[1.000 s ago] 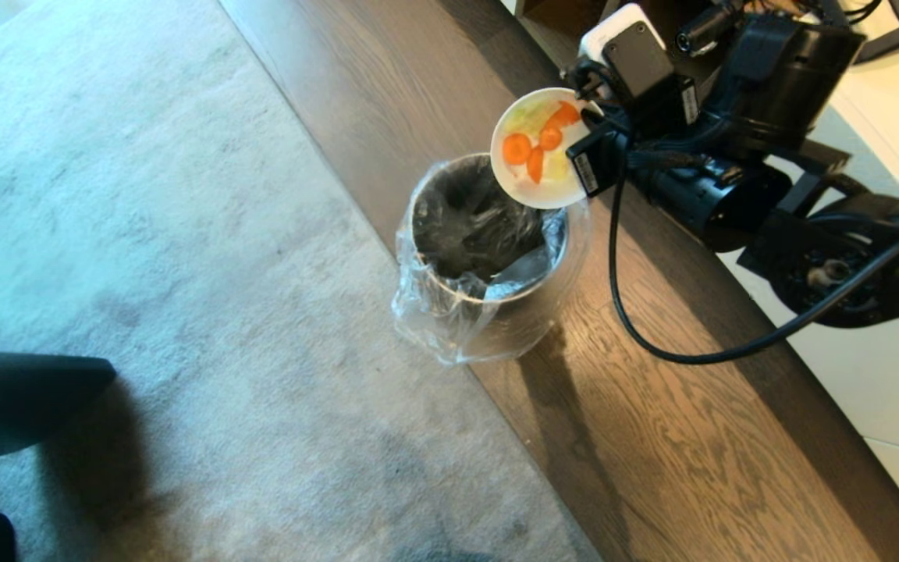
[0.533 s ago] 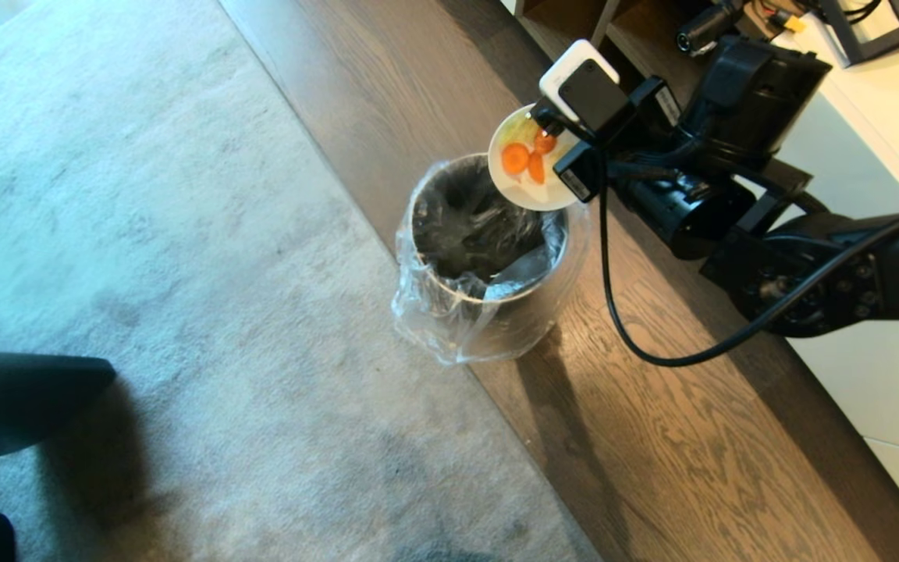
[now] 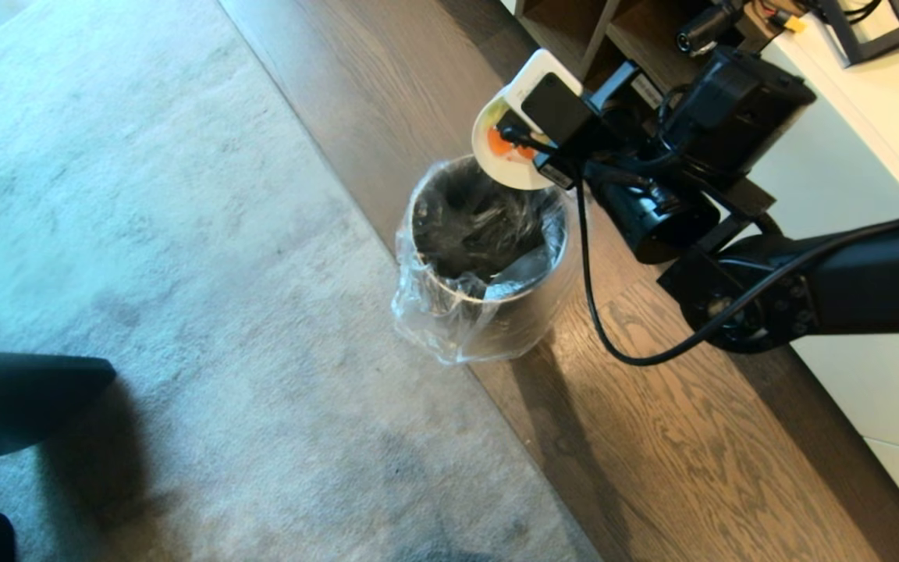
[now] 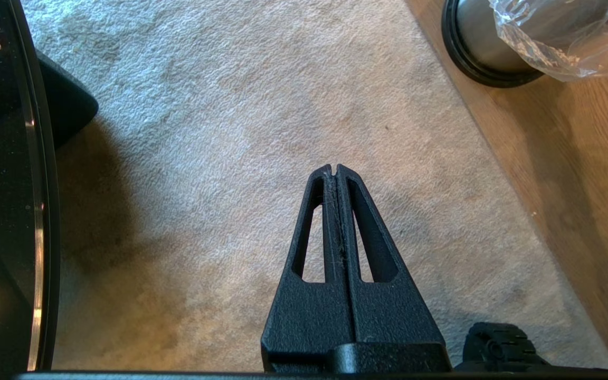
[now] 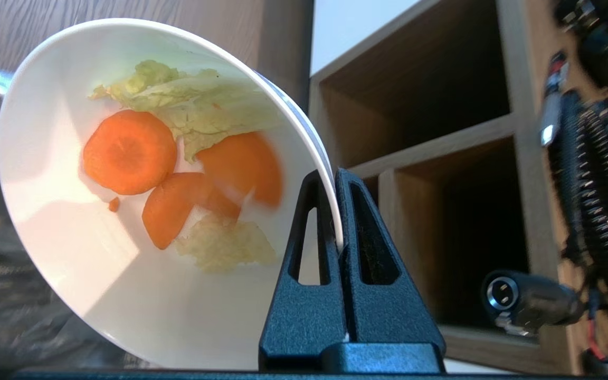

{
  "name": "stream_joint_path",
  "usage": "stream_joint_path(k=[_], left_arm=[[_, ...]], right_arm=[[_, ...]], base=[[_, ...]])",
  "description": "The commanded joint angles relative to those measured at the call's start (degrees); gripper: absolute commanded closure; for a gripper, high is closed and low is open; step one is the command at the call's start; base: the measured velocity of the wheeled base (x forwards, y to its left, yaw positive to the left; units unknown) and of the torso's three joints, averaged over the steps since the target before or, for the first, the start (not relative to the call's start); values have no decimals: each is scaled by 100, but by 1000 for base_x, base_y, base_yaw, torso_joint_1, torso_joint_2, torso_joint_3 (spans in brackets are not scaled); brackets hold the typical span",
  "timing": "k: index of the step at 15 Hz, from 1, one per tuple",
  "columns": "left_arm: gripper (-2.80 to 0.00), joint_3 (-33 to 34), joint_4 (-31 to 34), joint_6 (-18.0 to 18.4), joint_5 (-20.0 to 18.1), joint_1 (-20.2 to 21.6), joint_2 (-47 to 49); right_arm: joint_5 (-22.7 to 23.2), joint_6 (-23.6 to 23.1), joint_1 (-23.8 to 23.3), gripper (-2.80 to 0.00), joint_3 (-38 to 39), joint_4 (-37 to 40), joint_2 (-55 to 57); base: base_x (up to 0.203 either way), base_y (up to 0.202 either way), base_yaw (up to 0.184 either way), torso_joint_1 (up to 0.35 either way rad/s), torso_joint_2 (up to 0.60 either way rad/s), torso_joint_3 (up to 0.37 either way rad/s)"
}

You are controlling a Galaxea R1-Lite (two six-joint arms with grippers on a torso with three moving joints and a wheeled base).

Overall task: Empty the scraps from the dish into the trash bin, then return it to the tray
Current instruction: Pour the leftover food from the bowl into the trash can

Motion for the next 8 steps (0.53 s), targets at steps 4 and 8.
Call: stream_joint_path(k=[4,8], left_arm=[[0,0,-1,-5,3,0,-2],[0,0,-1,-5,3,0,-2]], right_arm=[[507,-592,29,0,259,-1051,183],[683,-756,75,0,798,-1763,162]], base=[[0,0,0,0,0,0],[0,0,0,0,0,0]])
